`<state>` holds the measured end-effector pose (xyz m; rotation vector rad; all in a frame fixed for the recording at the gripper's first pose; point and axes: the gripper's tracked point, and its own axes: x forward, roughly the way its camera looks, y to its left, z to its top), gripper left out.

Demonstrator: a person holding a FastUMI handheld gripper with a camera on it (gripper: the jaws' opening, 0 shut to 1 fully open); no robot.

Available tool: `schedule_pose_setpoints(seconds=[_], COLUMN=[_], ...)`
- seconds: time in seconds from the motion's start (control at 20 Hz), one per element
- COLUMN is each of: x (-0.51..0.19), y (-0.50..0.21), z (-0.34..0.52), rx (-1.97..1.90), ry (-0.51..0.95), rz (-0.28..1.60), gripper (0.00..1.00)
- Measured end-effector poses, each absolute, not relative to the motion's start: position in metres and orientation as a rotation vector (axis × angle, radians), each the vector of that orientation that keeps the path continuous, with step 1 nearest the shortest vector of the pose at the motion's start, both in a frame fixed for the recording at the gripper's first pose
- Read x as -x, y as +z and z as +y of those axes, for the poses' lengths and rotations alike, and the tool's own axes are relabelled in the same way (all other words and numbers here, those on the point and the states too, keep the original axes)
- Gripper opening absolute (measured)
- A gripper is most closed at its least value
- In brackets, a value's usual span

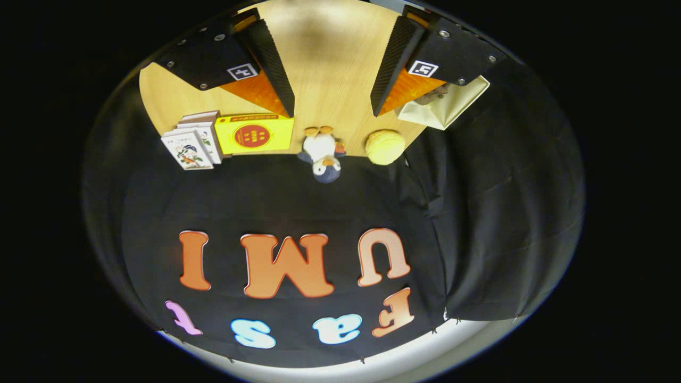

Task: Open the storage box then place both shoes into the box .Put the left shoe in first, then the right shoe, with the right side of both shoes facing outward in a uniform manner.

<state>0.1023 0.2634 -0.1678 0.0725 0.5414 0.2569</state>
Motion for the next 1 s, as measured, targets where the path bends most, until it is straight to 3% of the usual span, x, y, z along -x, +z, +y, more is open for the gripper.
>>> schedule_pose_setpoints(seconds=[0.5,1.0], x=[-0.117,-0.109], y=[-0.082,-0.048], z=[0.154,0.156], rx=[-0.084,-0.030], ry=[0.140,0.173], rz=[0.160,-0.003], gripper=[0.94,0.95])
